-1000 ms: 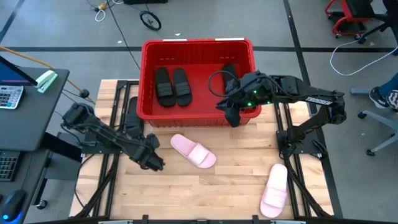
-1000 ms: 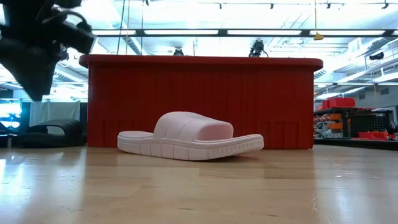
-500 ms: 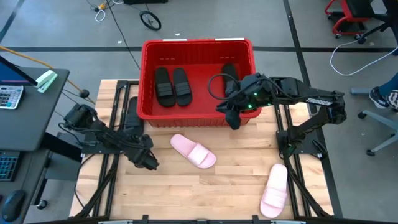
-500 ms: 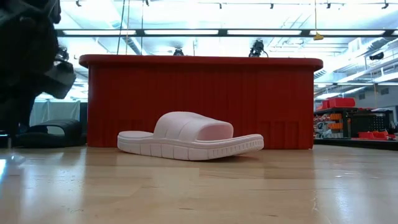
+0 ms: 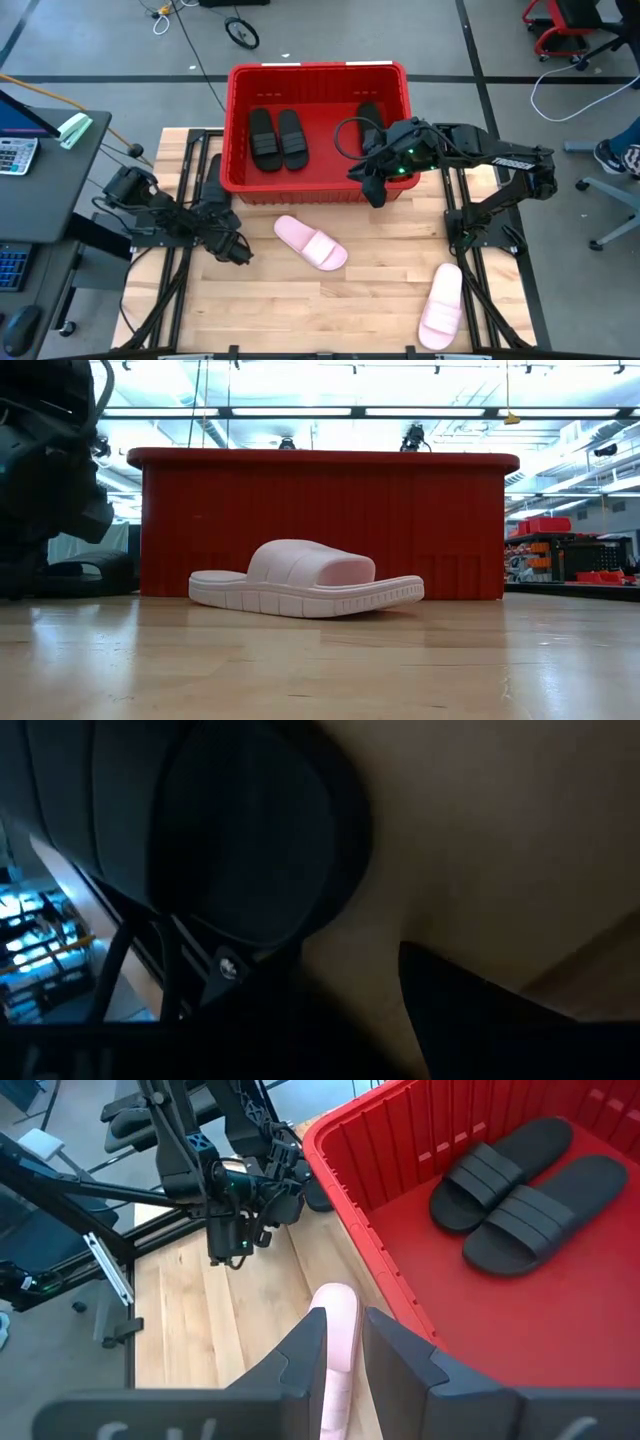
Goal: Pick and place slides into bin
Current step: Put the black slide into the bin
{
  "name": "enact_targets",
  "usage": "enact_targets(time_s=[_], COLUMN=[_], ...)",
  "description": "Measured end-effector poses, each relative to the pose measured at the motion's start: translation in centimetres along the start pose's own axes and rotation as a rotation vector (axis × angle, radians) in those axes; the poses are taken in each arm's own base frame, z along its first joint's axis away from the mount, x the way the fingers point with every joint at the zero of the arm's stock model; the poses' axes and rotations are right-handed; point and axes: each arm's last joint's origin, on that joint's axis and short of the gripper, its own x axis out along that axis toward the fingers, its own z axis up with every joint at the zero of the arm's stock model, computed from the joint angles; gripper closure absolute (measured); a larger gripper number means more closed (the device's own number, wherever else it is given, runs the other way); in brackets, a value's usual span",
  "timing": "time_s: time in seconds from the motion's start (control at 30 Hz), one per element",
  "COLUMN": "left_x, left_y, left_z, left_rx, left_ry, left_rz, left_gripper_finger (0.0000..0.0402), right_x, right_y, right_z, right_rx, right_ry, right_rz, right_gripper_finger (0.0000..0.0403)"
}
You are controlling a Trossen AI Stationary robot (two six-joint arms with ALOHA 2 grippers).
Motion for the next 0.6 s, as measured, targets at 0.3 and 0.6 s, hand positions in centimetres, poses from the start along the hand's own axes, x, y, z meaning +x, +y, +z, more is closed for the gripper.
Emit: enact_targets(time_s=[0.3, 0.6], left_x=[0.20, 0.19], left_y=[0.14, 0.15], left_z=[0.30, 0.31], left_rx=[-0.059, -0.083], left_ry=[-0.054, -0.056], left_rz=[0.025, 0.027], left_gripper_finger=[0.0230, 0.0230], right_x=[0.00, 0.00], right_y=[0.00, 0.00], right_z=[0.00, 0.00], right_rx=[0.019, 0.053], right_ry=[0.000, 0.000], right_rz=[0.000, 0.000], right_gripper_finger=[0.0328, 0.0328])
